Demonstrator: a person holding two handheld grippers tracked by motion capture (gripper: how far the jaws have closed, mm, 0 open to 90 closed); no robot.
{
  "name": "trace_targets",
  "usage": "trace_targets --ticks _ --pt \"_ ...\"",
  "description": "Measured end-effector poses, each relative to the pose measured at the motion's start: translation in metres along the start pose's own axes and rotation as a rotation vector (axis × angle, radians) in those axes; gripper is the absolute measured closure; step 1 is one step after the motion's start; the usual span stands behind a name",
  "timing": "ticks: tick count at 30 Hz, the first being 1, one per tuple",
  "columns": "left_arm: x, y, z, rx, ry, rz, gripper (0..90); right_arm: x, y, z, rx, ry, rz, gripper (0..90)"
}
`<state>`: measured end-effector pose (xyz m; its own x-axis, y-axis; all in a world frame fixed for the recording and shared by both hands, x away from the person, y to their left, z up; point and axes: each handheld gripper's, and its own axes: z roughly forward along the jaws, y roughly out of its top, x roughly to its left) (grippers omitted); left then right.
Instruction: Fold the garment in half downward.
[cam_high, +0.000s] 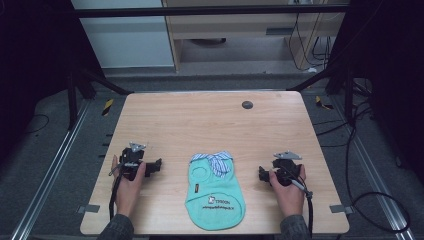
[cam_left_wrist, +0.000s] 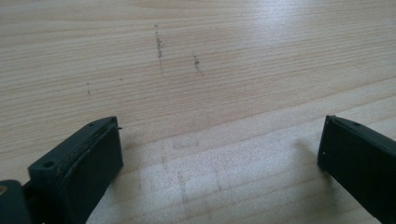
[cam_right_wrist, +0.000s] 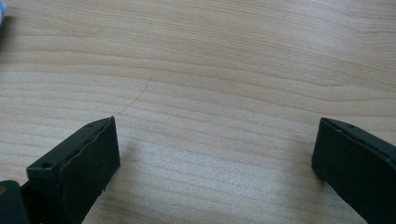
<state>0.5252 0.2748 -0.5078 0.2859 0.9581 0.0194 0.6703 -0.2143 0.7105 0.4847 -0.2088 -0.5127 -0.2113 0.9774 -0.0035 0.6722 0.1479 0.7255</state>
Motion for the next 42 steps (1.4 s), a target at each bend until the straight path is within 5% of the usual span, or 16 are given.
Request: trace_targets --ticks 19,23,33,42 --pt "-0.009 -0.013 -0.014 0.008 -0.031 0.028 0.0 0.004 -0.004 -0.004 -0.001 0.050 -0.043 1.3" --pt "-0.011 -0.014 -0.019 0.012 -0.051 0.030 3.6 0.004 -0.005 -0.007 -0.014 0.044 -0.034 7.6" --pt "-0.020 -0.008 -0.031 -0.057 -0.073 0.077 4.8 0.015 -0.002 -0.015 -0.040 0.065 -0.074 18.3" --pt "-0.031 -0.004 -0.038 -0.089 -0.118 0.091 6.1 0.032 0.004 -0.019 -0.059 0.140 -0.131 23.2"
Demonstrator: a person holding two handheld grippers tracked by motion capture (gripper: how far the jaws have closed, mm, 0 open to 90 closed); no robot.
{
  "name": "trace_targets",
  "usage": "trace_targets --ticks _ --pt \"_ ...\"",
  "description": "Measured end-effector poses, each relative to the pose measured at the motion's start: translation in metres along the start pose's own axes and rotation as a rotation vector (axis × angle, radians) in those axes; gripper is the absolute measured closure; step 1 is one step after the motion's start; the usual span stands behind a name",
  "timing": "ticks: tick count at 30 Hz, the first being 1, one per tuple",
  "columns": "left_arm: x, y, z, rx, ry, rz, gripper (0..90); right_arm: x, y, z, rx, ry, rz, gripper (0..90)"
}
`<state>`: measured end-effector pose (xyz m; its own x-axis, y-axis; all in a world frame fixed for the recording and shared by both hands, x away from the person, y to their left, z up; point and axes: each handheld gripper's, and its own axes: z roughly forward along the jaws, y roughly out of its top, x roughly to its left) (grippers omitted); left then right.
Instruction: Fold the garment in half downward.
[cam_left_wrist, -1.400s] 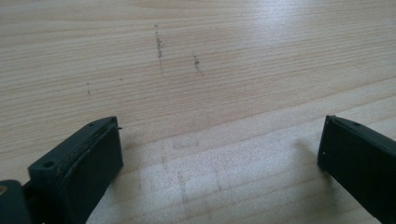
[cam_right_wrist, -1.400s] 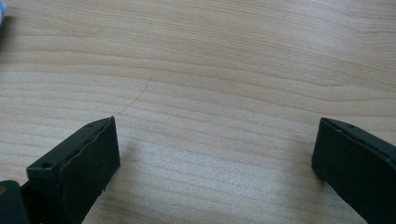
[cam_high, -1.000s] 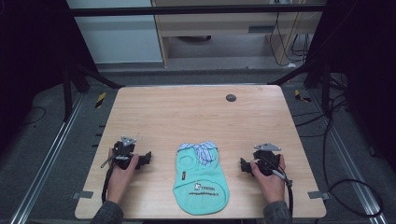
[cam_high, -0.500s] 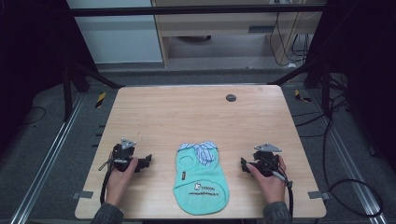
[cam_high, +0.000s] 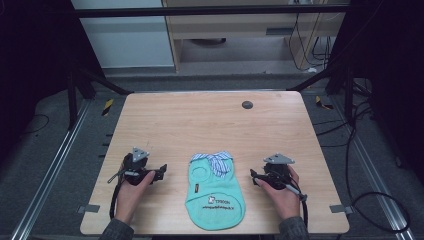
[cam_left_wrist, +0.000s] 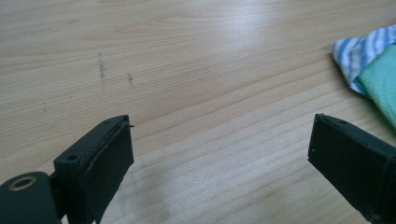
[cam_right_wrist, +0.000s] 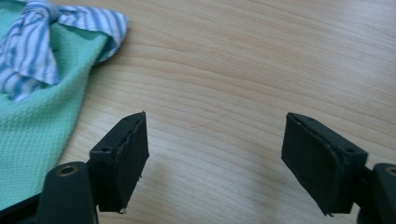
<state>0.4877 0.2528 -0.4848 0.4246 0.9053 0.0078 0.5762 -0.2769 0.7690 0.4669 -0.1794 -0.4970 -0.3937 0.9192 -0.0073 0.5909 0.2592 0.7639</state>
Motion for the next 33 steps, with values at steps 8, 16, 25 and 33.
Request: trace_targets --ticks 8,16,25,33 --pt "-0.020 0.013 0.002 0.010 -0.107 0.055 15.6 0.018 0.015 0.000 -0.011 0.086 -0.054 49.8" --pt "-0.022 0.037 0.016 0.027 -0.191 0.047 29.0 0.028 0.040 0.006 -0.008 0.141 -0.110 61.5" --pt "-0.047 0.067 0.038 0.071 -0.187 0.145 42.8 0.044 0.060 0.028 0.016 0.161 -0.155 75.0" --pt "-0.055 0.078 0.062 0.096 -0.206 0.133 52.2 0.047 0.081 0.053 0.029 0.170 -0.164 76.0"
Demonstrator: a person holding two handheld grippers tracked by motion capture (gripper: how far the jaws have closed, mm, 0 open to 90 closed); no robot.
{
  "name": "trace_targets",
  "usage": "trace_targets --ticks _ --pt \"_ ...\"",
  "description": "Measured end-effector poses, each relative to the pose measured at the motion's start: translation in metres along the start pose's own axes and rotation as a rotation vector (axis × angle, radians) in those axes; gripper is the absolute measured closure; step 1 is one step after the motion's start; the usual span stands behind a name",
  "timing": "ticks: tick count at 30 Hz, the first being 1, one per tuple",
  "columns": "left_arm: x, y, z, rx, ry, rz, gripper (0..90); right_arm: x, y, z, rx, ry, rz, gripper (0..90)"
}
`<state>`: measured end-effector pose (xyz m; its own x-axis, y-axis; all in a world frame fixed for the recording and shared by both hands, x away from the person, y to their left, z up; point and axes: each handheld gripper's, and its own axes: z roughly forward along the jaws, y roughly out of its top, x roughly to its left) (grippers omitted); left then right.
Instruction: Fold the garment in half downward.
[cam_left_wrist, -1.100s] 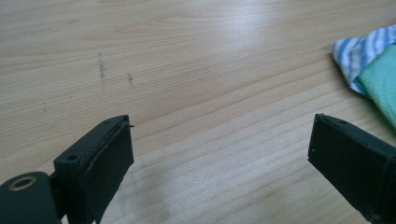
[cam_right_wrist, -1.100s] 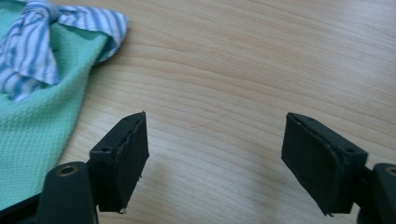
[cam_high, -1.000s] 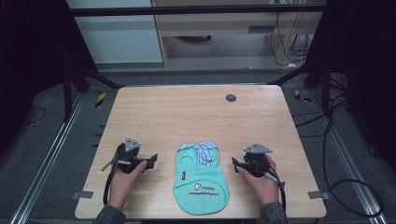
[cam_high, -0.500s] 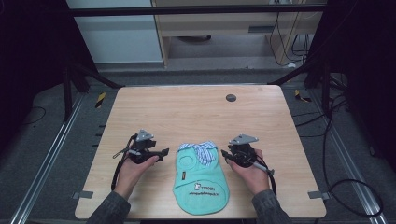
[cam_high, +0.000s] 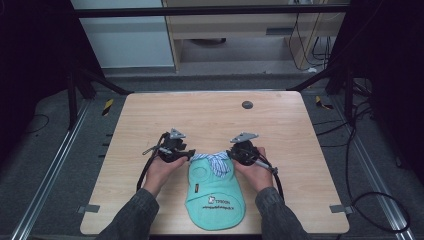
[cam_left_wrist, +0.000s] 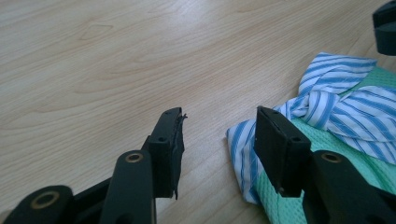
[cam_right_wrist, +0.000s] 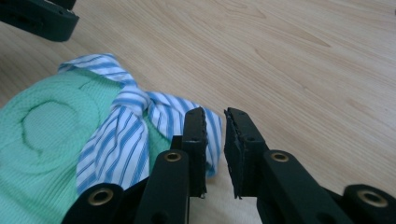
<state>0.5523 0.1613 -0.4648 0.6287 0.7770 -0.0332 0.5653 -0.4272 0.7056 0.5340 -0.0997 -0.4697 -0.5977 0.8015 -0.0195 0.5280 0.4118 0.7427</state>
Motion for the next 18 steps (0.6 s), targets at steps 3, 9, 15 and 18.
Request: trace_targets --ticks 3,9,15,18 --pt "-0.002 0.002 0.007 0.022 -0.008 0.003 52.2 -0.001 0.002 0.007 0.017 0.001 0.003 73.8" --pt "-0.006 0.003 0.015 0.075 -0.018 0.026 50.0 0.000 0.006 0.021 0.076 0.004 0.004 57.9" --pt "-0.008 -0.002 0.020 0.119 -0.004 0.062 49.1 0.002 0.003 0.030 0.119 0.005 0.014 53.1" --pt "-0.008 -0.004 0.022 0.127 -0.011 0.070 48.6 0.001 0.002 0.030 0.123 0.006 0.014 52.5"
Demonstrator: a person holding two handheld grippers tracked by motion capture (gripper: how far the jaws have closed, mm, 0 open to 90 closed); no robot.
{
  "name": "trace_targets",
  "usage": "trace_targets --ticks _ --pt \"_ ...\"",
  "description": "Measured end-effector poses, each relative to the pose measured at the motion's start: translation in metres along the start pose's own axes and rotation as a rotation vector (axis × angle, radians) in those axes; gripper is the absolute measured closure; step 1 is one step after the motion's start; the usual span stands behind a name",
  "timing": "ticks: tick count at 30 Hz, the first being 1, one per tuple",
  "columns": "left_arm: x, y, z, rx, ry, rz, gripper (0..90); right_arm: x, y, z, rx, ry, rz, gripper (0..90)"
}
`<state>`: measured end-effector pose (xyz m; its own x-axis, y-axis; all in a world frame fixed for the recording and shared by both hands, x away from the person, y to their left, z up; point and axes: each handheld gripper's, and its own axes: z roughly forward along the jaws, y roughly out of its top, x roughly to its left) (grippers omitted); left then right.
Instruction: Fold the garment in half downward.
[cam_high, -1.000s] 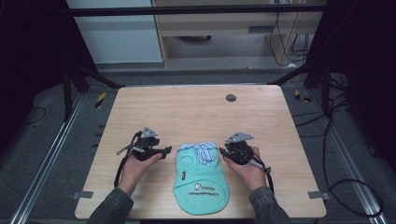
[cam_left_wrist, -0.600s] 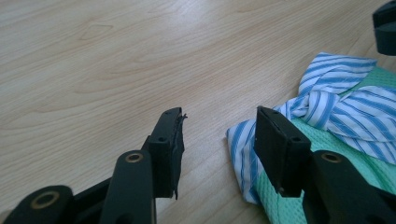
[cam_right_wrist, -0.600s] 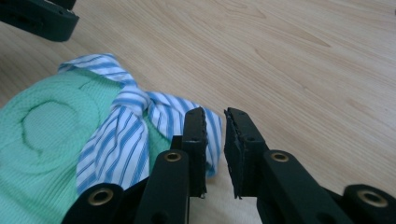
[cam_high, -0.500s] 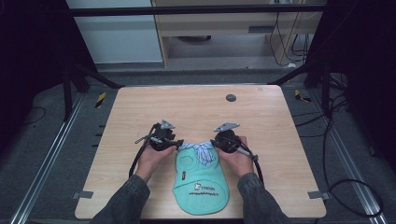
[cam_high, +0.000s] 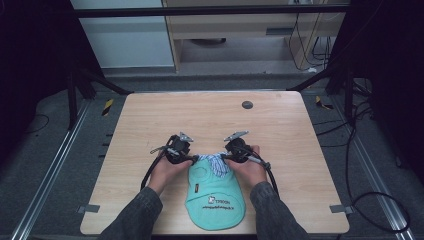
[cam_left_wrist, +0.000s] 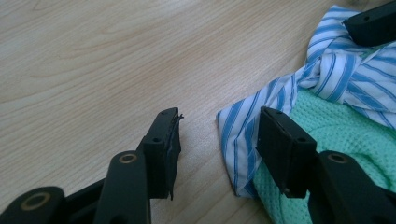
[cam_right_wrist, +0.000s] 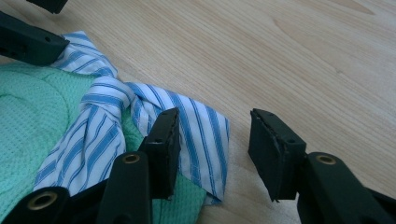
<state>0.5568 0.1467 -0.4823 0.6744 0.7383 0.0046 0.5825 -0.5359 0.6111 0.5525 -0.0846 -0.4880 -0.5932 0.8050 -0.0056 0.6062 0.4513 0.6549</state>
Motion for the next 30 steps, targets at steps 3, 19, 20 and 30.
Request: trace_targets --ticks 3,19,20,30 --pt "0.001 -0.001 0.001 0.004 -0.007 -0.008 47.1 0.000 -0.001 0.002 0.016 0.016 0.015 51.6" --pt "-0.007 -0.004 0.000 0.010 -0.055 0.048 63.8 0.004 -0.002 -0.001 0.044 0.051 0.012 64.8" --pt "-0.007 -0.004 0.000 0.010 -0.055 0.048 66.4 0.004 -0.002 -0.001 0.044 0.051 0.012 64.8" --pt "-0.006 0.008 0.002 0.083 -0.098 0.064 81.0 0.006 0.006 -0.003 0.125 0.069 -0.001 71.9"
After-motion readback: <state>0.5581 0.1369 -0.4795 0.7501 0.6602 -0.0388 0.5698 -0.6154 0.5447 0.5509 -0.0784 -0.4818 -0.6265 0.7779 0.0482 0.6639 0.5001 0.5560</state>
